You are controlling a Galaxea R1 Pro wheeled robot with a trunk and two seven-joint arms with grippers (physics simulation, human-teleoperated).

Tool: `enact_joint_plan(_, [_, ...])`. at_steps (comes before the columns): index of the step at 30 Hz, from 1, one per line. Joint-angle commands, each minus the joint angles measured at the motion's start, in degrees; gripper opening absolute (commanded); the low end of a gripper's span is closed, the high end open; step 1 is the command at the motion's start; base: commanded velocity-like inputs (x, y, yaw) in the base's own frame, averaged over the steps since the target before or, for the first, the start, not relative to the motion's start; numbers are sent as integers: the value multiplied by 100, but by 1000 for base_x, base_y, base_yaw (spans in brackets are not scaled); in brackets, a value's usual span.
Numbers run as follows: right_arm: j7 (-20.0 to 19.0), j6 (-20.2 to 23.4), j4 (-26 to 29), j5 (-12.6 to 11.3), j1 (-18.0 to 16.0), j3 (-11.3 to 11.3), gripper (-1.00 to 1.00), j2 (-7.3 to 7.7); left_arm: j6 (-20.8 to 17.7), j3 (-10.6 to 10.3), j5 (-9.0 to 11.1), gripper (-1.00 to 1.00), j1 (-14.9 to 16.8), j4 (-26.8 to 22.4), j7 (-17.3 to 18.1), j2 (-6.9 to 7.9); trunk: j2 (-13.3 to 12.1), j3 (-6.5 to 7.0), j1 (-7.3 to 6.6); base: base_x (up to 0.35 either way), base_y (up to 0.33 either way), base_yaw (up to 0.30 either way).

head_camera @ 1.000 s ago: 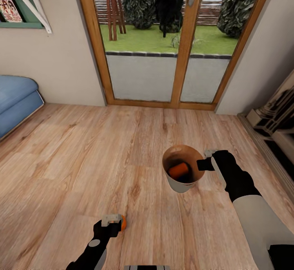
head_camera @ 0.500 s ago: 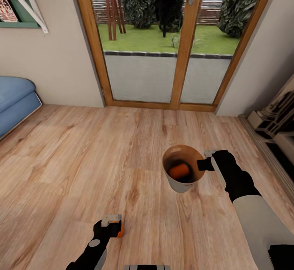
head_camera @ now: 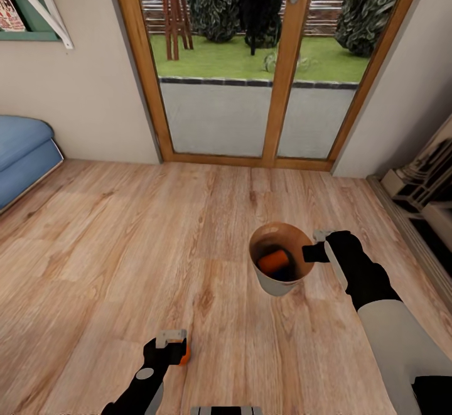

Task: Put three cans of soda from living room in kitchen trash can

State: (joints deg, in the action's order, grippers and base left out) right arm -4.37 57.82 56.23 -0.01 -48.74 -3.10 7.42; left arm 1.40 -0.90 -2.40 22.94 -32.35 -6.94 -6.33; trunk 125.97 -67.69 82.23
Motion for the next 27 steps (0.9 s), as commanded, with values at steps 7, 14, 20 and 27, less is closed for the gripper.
enact_joint_plan(7, [-20,1,2,-69,-4,3,-100,-4,0,2,2,100,0,0,0,0,283,-187,154,0,0,0])
enact_joint_plan(14, [-20,1,2,-69,-4,3,-100,-4,0,2,1,100,0,0,0,1,564,-376,307,0,0,0])
enact_joint_plan(20, [-20,1,2,-69,-4,2,-100,-4,0,1,2,100,0,0,0,-1,804,-538,439,0,0,0])
enact_joint_plan(27, [-20,1,4,-69,-4,1,-100,-4,0,0,2,100,0,0,0,-1,1085,-727,593,0,0,0])
